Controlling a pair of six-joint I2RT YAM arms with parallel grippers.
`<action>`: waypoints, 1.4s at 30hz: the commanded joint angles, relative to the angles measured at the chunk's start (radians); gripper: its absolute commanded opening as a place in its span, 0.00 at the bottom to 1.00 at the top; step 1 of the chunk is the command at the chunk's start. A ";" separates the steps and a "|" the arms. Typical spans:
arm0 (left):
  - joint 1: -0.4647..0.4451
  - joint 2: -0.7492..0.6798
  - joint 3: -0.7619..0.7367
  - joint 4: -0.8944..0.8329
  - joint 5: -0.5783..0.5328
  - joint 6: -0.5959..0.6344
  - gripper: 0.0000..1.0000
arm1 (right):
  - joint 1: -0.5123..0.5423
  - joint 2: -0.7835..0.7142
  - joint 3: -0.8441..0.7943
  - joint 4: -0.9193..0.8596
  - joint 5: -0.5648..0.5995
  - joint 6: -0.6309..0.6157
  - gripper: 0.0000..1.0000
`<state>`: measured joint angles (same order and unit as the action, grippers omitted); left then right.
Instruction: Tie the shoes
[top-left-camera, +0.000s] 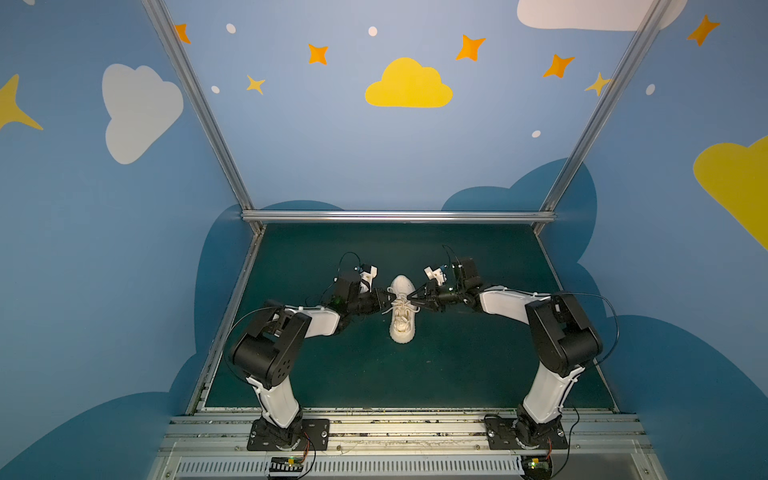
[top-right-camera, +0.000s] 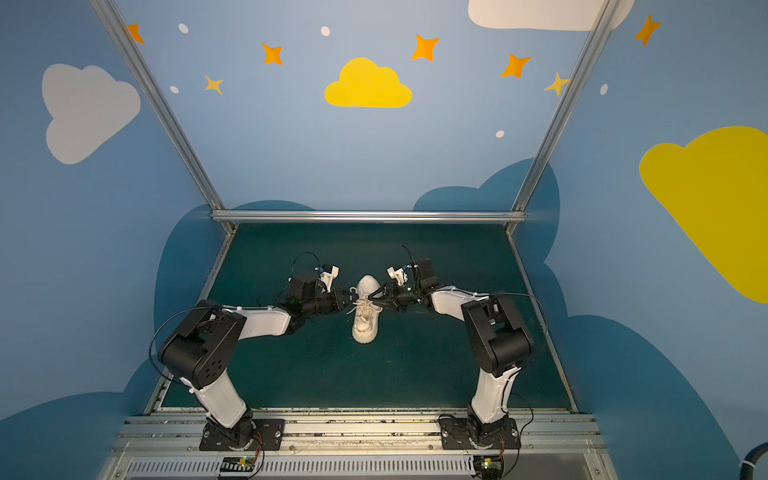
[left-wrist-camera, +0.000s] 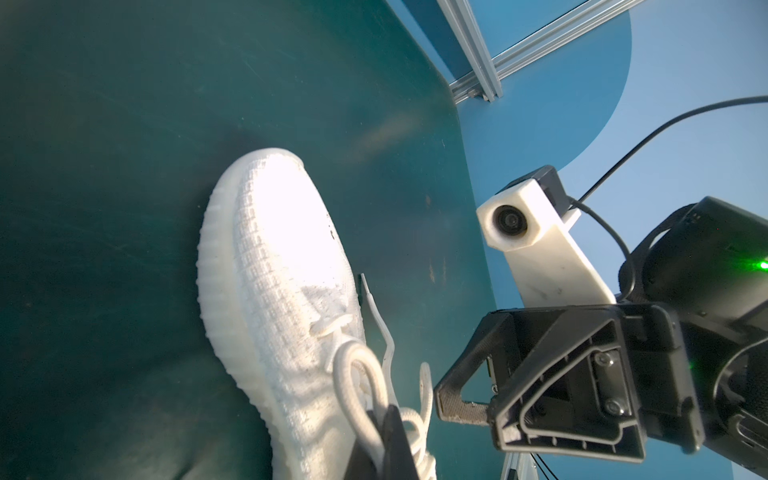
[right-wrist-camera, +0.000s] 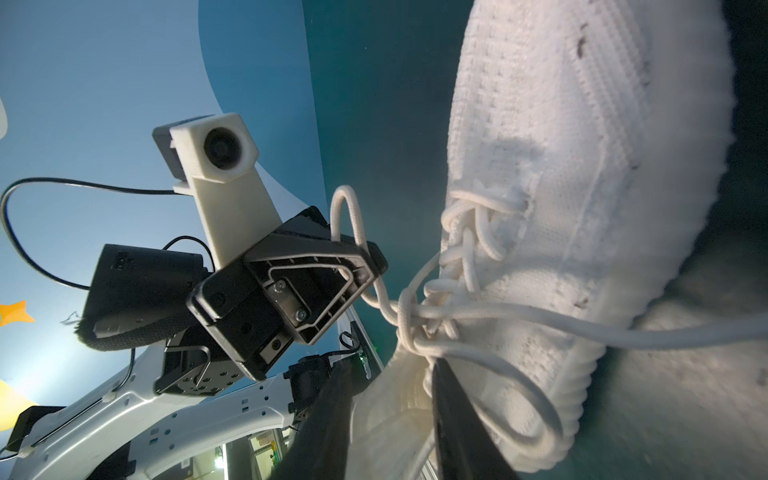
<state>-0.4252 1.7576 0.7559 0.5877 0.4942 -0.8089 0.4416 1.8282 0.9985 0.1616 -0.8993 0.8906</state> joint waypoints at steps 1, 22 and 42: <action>0.006 -0.009 -0.012 0.027 0.014 0.000 0.03 | 0.003 0.037 -0.009 0.047 0.000 0.043 0.34; 0.009 -0.001 -0.017 0.049 0.025 -0.007 0.03 | 0.008 0.098 -0.018 0.175 -0.010 0.140 0.33; 0.010 0.008 -0.016 0.066 0.030 -0.015 0.03 | 0.017 0.124 0.002 0.257 -0.031 0.183 0.21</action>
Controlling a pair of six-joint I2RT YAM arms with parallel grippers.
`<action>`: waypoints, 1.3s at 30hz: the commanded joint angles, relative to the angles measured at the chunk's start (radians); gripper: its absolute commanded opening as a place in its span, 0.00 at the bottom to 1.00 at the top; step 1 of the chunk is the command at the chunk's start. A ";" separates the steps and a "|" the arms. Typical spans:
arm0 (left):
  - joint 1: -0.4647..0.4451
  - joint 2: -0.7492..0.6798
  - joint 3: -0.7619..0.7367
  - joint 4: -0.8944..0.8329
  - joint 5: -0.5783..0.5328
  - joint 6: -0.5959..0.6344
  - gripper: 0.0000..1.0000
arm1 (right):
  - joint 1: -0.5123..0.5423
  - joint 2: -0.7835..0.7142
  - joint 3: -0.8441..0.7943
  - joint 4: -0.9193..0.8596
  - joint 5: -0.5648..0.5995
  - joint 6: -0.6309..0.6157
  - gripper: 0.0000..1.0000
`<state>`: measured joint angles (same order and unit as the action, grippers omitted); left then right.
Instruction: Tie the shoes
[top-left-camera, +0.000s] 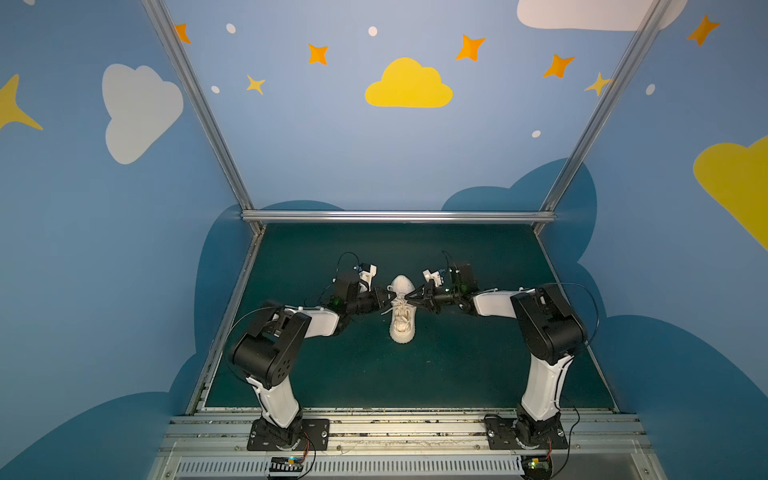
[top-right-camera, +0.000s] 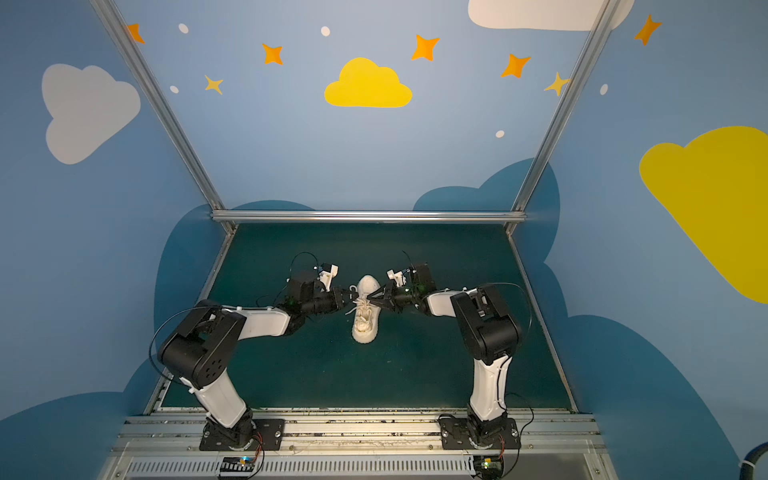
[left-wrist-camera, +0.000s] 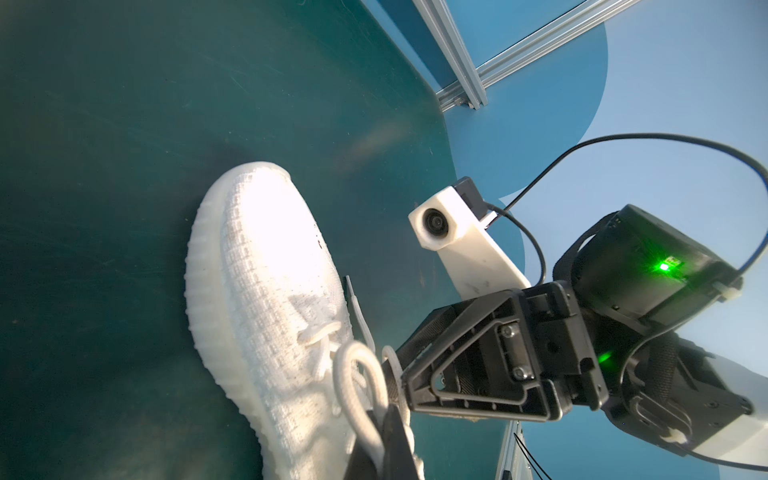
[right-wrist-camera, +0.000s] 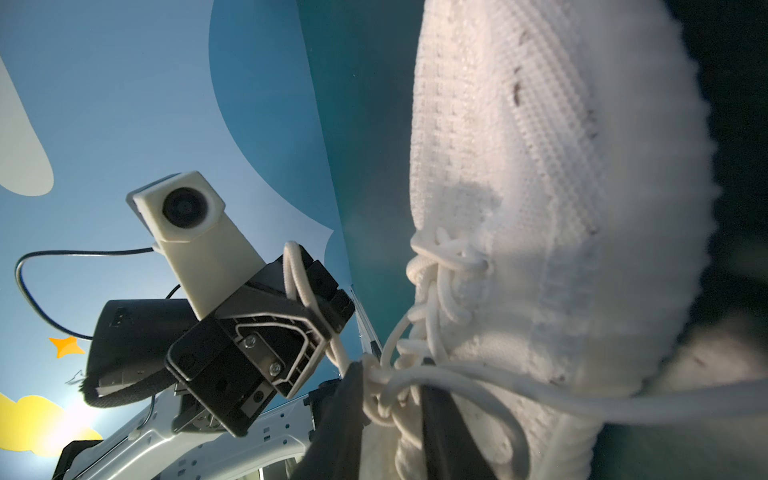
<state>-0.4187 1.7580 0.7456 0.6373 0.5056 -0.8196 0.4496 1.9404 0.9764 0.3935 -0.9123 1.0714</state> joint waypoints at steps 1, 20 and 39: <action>0.004 0.008 -0.007 0.018 0.018 -0.004 0.03 | 0.008 0.013 0.025 0.025 -0.019 0.002 0.19; 0.025 -0.034 -0.036 -0.025 -0.032 0.018 0.03 | -0.027 -0.119 -0.071 -0.059 0.032 -0.058 0.00; 0.098 0.104 0.079 -0.095 0.120 0.090 0.03 | -0.081 -0.269 -0.192 -0.192 0.076 -0.138 0.00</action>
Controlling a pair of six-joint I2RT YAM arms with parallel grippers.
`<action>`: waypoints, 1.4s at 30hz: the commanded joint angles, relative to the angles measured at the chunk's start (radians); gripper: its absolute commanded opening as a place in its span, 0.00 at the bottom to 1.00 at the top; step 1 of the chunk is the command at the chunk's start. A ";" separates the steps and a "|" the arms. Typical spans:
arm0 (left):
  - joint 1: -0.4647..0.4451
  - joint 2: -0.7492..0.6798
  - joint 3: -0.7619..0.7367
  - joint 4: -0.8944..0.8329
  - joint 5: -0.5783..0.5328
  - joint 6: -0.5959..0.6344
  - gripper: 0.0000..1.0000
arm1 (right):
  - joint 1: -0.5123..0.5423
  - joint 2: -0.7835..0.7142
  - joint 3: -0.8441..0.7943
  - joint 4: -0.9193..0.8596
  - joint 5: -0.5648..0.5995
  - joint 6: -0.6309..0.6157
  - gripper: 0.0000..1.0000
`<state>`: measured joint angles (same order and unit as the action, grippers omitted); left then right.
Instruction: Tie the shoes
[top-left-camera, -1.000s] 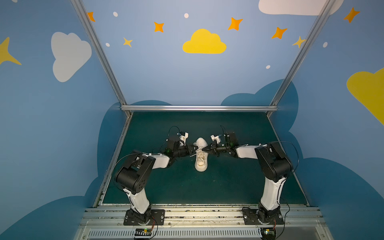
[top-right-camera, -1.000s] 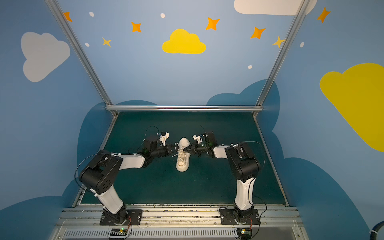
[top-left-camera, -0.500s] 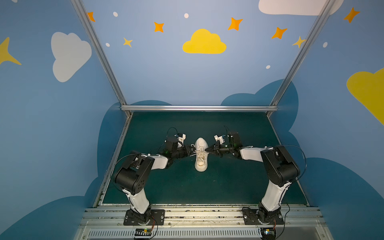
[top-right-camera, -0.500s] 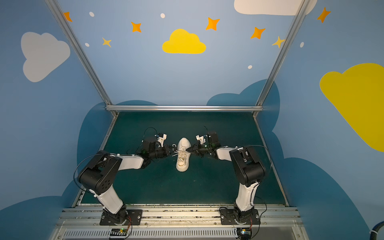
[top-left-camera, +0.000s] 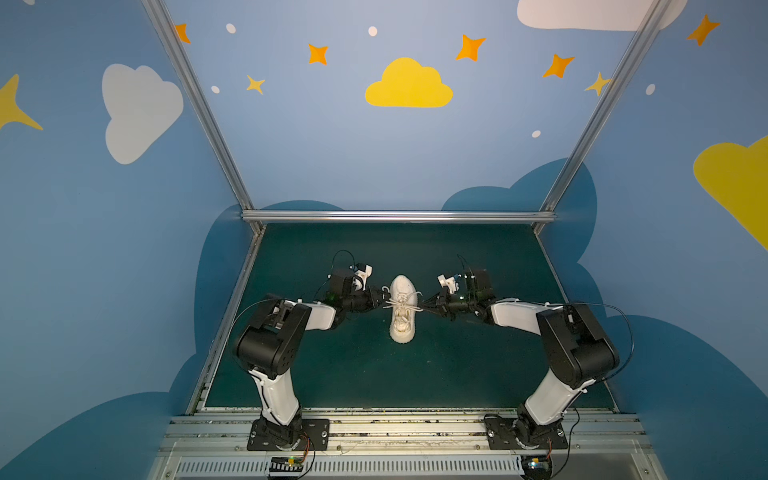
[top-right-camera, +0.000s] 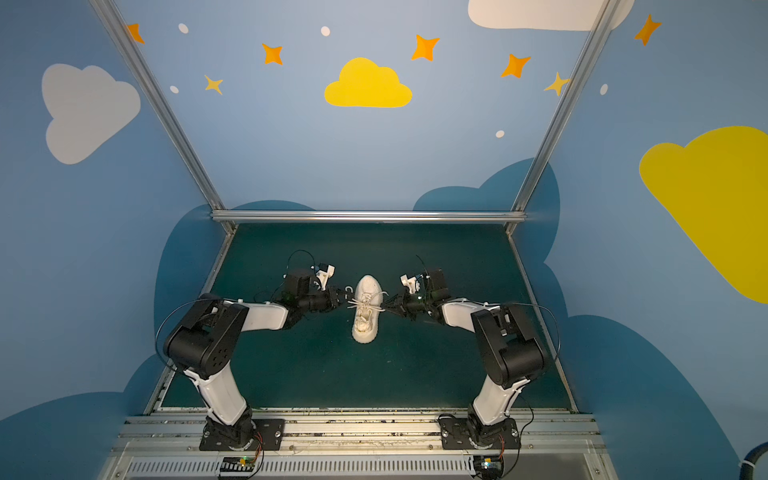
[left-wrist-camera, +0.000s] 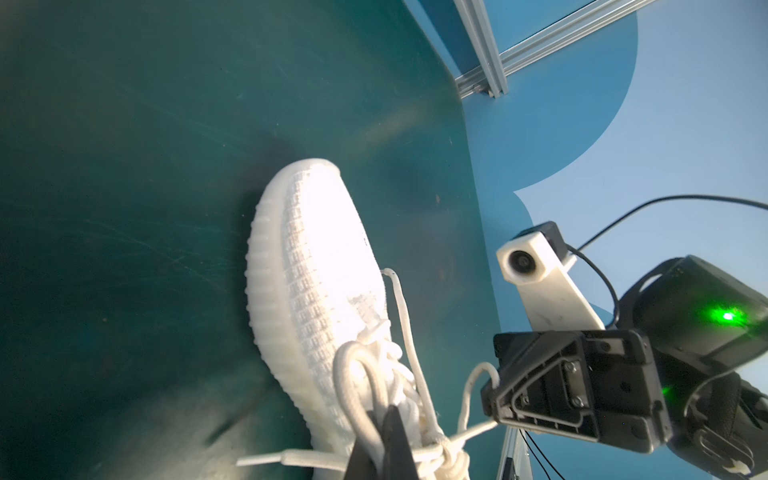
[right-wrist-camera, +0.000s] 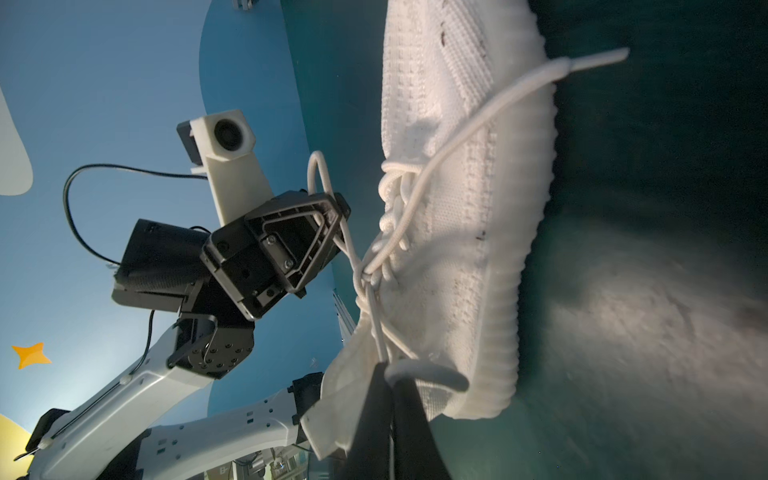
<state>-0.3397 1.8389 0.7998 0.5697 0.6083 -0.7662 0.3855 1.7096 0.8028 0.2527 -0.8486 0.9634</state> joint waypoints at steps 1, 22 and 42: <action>0.022 0.030 0.028 -0.030 0.020 0.038 0.03 | -0.021 -0.042 -0.024 -0.052 0.010 -0.031 0.00; 0.078 0.097 0.076 -0.075 0.024 0.091 0.03 | -0.039 -0.100 -0.085 -0.116 0.067 -0.072 0.00; 0.106 0.146 0.095 -0.055 0.050 0.081 0.03 | -0.062 -0.095 -0.118 -0.158 0.079 -0.087 0.00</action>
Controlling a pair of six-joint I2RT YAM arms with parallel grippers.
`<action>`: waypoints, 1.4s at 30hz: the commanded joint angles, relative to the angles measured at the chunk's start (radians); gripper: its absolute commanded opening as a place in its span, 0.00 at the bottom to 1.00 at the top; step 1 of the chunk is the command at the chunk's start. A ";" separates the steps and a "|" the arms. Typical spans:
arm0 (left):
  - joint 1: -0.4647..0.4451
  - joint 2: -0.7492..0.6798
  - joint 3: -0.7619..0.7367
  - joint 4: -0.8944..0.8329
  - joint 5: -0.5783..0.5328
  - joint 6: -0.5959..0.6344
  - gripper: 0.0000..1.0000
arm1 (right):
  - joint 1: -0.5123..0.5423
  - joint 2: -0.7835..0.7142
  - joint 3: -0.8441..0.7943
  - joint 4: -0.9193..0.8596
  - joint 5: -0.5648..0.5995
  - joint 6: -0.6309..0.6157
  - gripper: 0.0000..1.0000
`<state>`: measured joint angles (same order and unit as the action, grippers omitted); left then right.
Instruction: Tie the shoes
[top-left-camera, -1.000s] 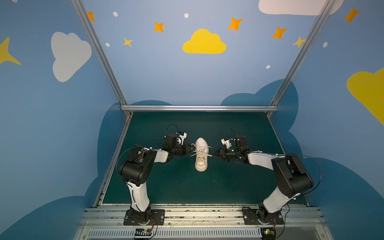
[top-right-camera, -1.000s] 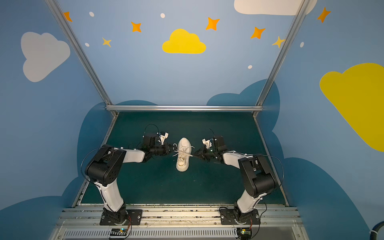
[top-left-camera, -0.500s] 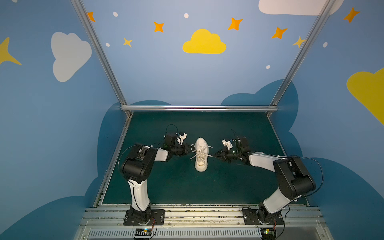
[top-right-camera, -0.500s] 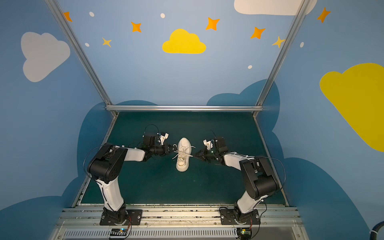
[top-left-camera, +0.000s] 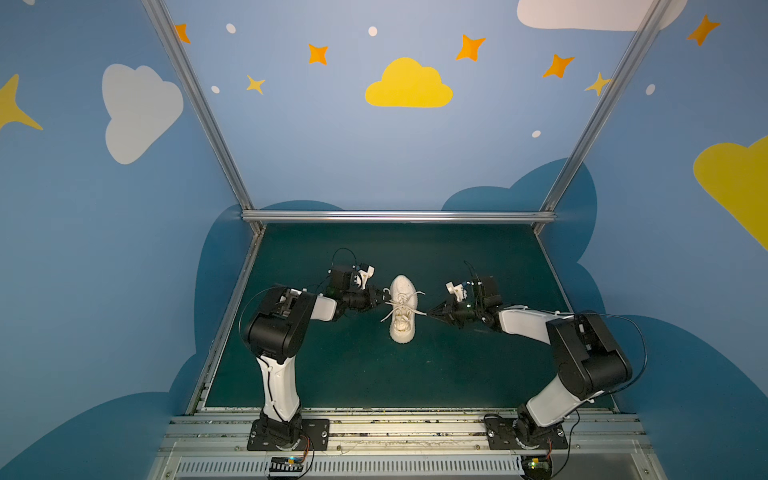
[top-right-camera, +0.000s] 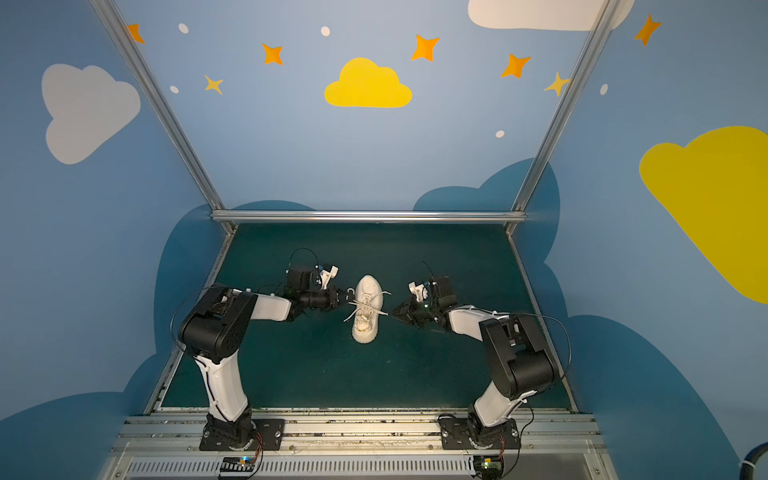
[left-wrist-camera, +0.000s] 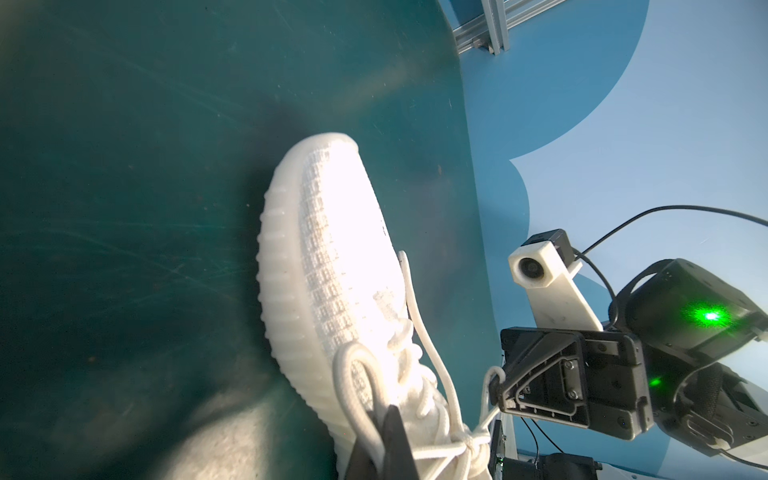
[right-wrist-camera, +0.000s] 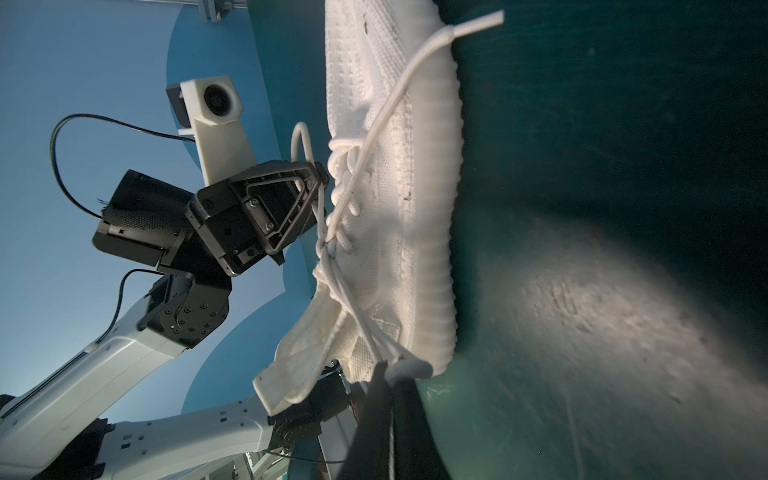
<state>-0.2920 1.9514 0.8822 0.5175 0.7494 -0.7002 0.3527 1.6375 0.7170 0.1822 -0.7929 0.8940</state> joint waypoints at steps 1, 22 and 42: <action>0.060 0.034 0.013 -0.002 -0.090 0.016 0.03 | -0.029 -0.024 -0.035 -0.087 0.025 -0.018 0.00; 0.077 0.056 0.004 0.016 -0.089 0.019 0.03 | -0.038 -0.006 -0.050 -0.110 0.012 -0.045 0.00; 0.114 -0.150 -0.043 -0.073 -0.087 0.078 0.82 | -0.073 -0.095 0.092 -0.324 -0.033 -0.142 0.78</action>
<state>-0.1886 1.8610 0.8333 0.5014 0.6815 -0.6834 0.2951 1.5883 0.7982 -0.0502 -0.8341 0.8009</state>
